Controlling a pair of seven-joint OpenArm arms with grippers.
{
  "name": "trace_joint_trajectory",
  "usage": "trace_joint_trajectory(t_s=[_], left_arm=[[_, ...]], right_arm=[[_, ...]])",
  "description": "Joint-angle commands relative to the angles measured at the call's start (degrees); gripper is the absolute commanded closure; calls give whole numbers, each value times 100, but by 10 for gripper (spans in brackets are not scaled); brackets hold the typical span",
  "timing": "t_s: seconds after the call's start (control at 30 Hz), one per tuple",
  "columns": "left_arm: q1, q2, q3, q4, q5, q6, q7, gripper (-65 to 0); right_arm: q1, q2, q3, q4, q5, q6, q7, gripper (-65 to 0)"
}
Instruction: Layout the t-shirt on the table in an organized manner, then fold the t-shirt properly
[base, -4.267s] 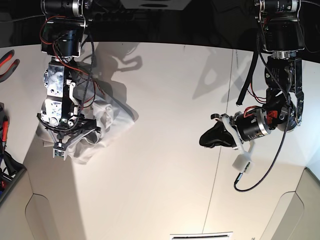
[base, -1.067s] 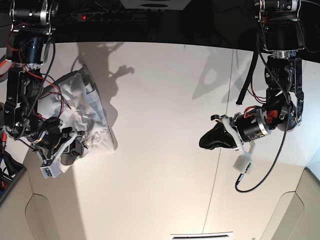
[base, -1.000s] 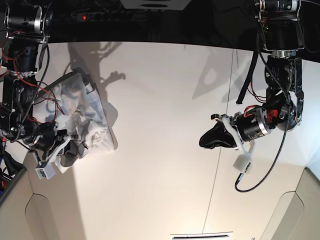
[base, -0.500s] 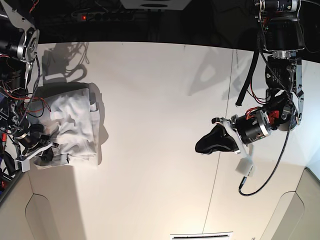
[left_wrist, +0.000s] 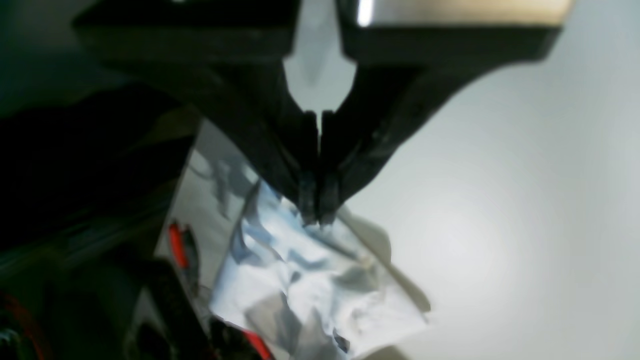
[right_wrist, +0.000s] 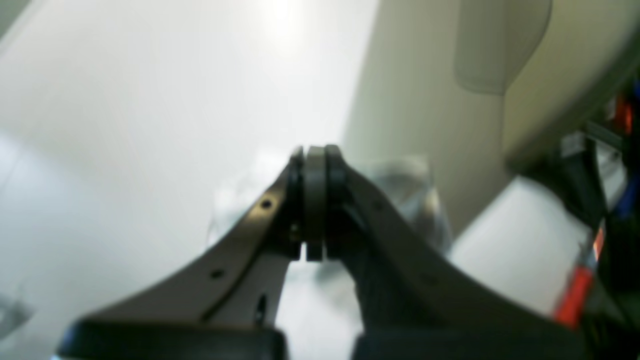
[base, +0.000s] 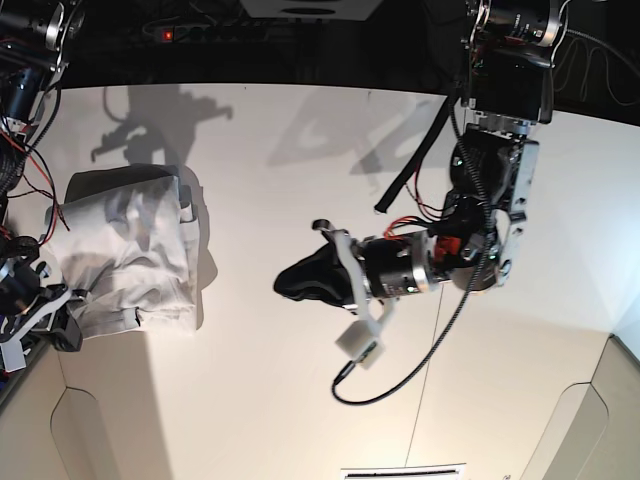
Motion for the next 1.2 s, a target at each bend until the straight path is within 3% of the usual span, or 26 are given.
trace_joint_trajectory(t_s=[0.0,0.13,0.27,0.47,0.6,0.7,0.93,1.07,1.17], left_arm=[[-339,155,205,-63,125,216,-240,0],[-1134,678,872,-1257,498,299,-597,0],[-2020,1279,1165,-3099,608,295,-1241,0],[-2855,1327,1432,-5193,776,197,-2500,0],[-2824,1327,1443,-5523,870,258,-3152,0],[-2750,1327,1443,-5528,887,256,-3270,0],[-2594,1327,1440,-5525,979,256,-3292,0],[-2527,1327,1440,-5525,981,256,-3289,0],[-2514,1327,1434,-5525,979,254,-3289,0]], right_arm=[[-13,92,144,188,149,-22,-72,0],[-542,90,555,157,125,-138,-131,0],[-1051,22,802,-42,127,-133,304,0],[-1237,-254,837,-831,76,-129,1036,0],[-1180,-291,839,-1611,-166,-127,1703,0],[-1134,-291,839,-2057,-348,-140,1899,0],[-1128,-566,850,-2319,-892,-1314,1910,0],[-1130,-752,850,-2273,-715,-1349,1904,0],[-1161,-815,857,-1904,-363,-1097,1832,0]])
